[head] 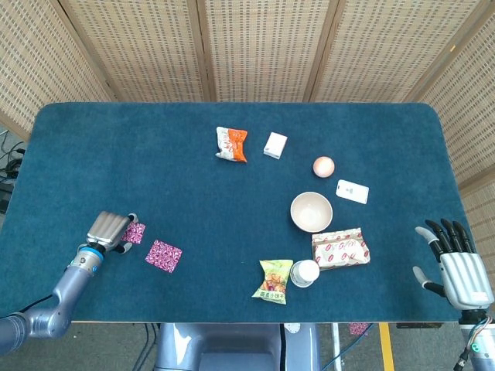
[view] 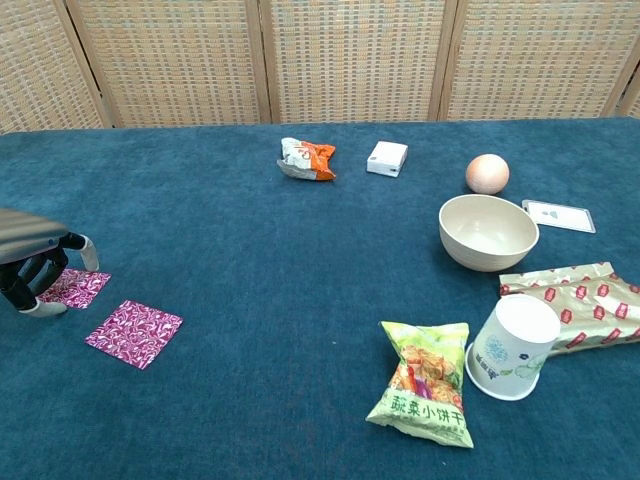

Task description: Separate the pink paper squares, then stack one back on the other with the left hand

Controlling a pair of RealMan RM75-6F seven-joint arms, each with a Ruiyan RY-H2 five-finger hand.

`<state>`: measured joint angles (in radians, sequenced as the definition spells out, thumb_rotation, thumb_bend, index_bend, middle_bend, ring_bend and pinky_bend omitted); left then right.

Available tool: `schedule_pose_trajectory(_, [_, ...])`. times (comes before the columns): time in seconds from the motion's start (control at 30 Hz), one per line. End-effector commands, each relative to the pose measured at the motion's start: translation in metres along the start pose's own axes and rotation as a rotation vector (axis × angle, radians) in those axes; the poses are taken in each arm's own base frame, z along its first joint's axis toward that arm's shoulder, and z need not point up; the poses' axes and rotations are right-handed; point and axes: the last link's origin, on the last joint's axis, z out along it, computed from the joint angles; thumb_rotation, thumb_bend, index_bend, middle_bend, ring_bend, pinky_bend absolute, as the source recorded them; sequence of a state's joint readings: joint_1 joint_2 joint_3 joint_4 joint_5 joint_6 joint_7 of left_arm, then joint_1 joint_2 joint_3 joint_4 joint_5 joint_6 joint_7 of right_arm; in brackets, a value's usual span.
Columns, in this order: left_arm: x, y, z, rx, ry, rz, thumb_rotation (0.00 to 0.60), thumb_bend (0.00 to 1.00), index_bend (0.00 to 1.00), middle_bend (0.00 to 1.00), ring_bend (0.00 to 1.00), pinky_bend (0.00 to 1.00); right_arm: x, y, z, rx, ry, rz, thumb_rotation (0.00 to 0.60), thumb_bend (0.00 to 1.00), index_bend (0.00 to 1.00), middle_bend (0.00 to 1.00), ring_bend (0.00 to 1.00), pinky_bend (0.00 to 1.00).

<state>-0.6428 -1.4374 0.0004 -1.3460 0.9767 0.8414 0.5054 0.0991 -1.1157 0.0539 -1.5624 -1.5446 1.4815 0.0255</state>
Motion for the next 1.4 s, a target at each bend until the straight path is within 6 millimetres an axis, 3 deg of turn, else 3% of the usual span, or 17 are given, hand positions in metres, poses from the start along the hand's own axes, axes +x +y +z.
schedule_pose_trajectory(0.03, [-0.0003,0.0,0.0001,0.001,0.0,0.001,0.512,0.31,0.51,0.65,0.58,0.54,0.0,0.0003,0.0001,0.0,0.0,0.0,0.6,0.33,0.17,0.14,0.0,0.0])
schedule_pose_trajectory(0.77, [-0.0009,-0.0004,0.0003,0.006,0.005,-0.002,0.513,0.36,0.56,0.65,0.58,0.54,0.0006,0.0007,-0.0001,-0.003,0.003,-0.001,0.6,0.33,0.17,0.14,0.0,0.0])
schedule_pose_trajectory(1.4, [-0.0037,-0.0011,-0.0004,0.005,0.004,-0.001,0.522,0.32,0.57,0.65,0.58,0.54,0.0006,0.0003,0.0004,0.0,0.001,-0.002,0.6,0.32,0.17,0.14,0.0,0.0])
